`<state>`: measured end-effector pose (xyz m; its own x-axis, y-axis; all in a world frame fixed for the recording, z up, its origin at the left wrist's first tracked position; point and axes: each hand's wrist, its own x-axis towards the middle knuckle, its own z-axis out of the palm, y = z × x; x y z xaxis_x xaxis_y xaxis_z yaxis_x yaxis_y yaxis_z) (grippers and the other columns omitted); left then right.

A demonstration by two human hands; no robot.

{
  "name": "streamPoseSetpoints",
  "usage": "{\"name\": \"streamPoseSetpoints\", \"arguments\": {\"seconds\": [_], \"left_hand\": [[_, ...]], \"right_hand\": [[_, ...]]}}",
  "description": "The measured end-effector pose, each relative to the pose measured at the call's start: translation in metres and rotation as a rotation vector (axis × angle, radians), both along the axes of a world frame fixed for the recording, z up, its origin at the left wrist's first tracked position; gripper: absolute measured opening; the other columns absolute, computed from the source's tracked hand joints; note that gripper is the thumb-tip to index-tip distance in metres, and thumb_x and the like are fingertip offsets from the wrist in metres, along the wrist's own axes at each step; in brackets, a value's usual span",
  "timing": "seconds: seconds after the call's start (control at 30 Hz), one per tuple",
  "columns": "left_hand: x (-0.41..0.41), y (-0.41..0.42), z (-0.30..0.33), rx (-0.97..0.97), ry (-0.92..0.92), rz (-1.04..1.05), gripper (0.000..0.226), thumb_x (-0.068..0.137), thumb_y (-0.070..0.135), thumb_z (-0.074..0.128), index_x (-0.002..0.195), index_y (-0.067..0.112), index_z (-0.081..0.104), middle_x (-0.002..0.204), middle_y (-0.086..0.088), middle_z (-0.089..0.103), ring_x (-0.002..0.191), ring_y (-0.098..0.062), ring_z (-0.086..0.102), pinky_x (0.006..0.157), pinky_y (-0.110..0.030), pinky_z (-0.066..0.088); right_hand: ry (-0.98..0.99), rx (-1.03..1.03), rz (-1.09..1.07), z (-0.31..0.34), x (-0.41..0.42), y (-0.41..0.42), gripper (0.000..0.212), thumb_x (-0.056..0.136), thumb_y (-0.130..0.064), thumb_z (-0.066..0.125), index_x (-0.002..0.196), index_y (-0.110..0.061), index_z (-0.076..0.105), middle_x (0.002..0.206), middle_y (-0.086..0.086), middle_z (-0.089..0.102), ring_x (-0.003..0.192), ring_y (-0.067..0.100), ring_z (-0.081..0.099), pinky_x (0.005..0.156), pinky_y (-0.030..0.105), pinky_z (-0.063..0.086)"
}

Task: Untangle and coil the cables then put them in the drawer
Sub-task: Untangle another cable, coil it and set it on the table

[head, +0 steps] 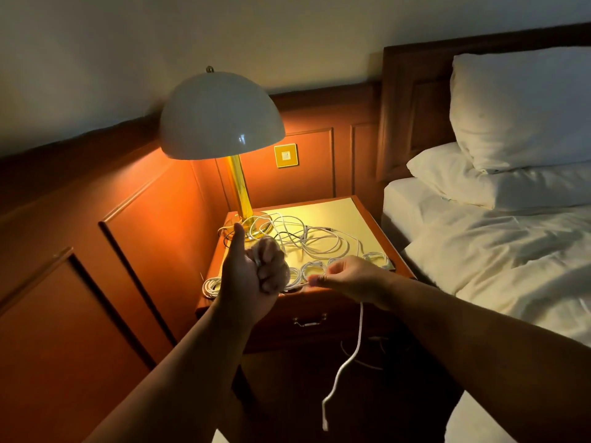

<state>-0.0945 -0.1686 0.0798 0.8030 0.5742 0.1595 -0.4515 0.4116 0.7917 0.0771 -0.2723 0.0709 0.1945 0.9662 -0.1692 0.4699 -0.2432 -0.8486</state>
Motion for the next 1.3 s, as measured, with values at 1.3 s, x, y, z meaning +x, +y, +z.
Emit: {"name": "streamPoseSetpoints", "arguments": {"seconds": [1.3], "left_hand": [[-0.001,-0.012,0.008,0.827,0.864,-0.258,0.077,0.091,0.07,0.021,0.076,0.01,0.067,0.054,0.001,0.049,0.043,-0.011,0.036,0.043,-0.023,0.028]], "right_hand": [[-0.157,-0.104,0.147,0.012,0.02,0.015,0.037,0.091,-0.04,0.065,0.064,-0.018,0.053,0.06,-0.004,0.044,0.056,0.011,0.039,0.053,0.025,0.031]]}}
